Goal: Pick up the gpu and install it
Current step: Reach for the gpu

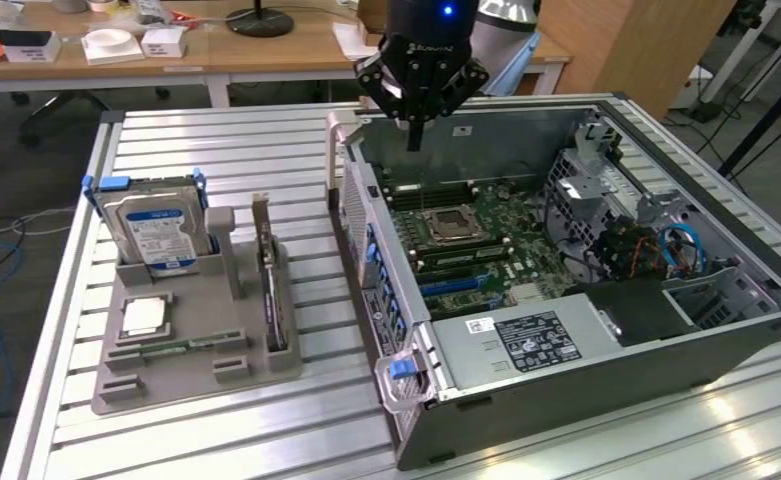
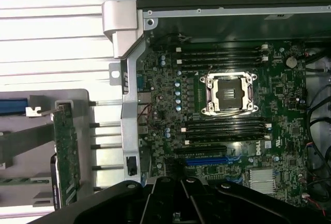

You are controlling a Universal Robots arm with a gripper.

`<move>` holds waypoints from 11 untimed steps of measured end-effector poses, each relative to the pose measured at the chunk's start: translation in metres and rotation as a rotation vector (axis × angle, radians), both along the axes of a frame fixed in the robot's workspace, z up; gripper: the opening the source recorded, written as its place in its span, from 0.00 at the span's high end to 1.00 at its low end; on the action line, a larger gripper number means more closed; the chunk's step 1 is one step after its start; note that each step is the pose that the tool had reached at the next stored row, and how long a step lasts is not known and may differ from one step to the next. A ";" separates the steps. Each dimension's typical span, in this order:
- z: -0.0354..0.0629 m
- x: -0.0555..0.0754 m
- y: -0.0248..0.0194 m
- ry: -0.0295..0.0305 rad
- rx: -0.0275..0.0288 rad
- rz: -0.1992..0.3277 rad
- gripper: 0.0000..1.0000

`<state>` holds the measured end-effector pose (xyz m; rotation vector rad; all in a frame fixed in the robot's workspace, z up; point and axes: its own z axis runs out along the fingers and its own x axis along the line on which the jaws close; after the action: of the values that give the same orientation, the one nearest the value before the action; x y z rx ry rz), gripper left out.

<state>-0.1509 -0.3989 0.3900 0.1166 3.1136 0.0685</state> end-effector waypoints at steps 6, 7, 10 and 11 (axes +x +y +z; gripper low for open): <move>-0.0010 -0.004 0.0000 0.0000 0.0000 0.000 0.89; -0.0012 -0.005 0.0000 0.0000 0.0000 0.000 0.89; -0.0017 -0.007 0.0000 0.0000 0.0000 0.000 0.89; -0.0019 -0.008 0.0000 0.0000 0.0000 0.000 0.89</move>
<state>-0.1587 -0.3988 0.3882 0.1166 3.1136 0.0684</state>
